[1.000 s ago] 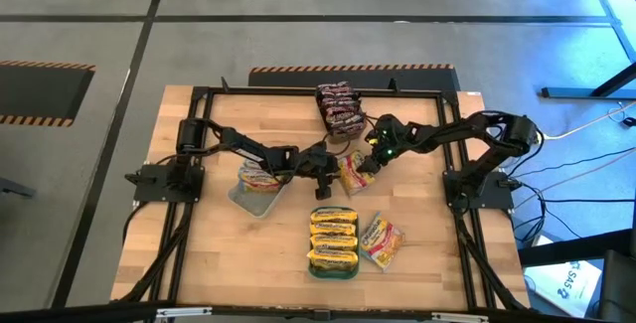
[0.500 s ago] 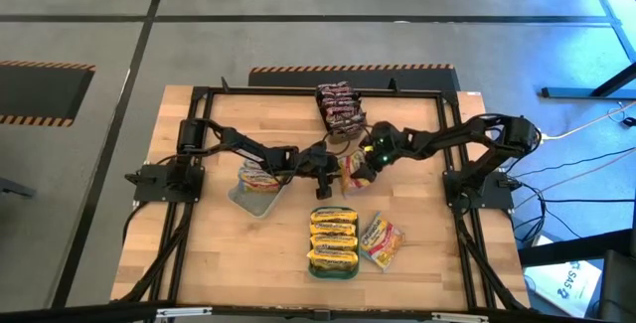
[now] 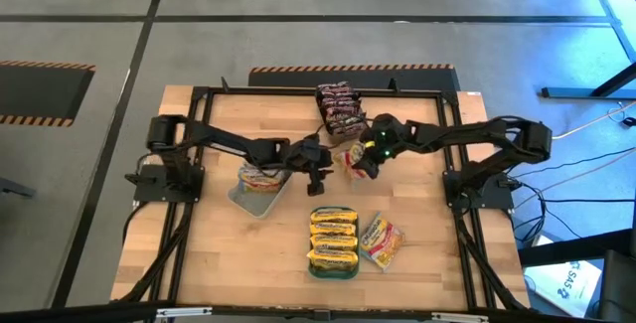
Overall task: Sort Maruchan noodles
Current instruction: Put the blue noodle pack into the white bin
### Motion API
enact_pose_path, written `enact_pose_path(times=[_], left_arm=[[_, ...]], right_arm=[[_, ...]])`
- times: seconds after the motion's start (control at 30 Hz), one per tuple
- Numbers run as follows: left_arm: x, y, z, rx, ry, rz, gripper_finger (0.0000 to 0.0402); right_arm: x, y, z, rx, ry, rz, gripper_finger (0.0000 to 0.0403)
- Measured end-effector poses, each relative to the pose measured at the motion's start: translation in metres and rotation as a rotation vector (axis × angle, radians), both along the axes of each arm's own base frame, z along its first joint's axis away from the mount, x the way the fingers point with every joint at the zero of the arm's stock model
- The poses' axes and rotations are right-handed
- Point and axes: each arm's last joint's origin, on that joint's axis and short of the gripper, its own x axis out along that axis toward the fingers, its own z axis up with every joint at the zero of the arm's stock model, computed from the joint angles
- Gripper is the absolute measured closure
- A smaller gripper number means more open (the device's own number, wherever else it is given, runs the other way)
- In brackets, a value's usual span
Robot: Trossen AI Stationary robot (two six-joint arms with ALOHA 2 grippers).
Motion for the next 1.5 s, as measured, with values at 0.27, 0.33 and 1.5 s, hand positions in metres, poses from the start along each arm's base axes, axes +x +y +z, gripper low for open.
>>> enact_pose_path(times=[0.27, 0.33, 1.5], left_arm=[[-0.030, -0.003, 0.054, 0.017, -0.006, -0.019, 0.0282], [-0.038, -0.006, 0.061, 0.023, -0.029, -0.022, 0.0282], [-0.103, 0.004, 0.064, -0.218, -0.278, 0.028, 0.0122]], right_arm=[[0.012, -0.001, 0.031, -0.198, -0.029, 0.025, 0.0295], [0.018, 0.001, 0.038, -0.231, -0.052, 0.045, 0.0295], [0.129, 0.058, 0.073, -0.552, -0.059, 0.341, 0.0286]])
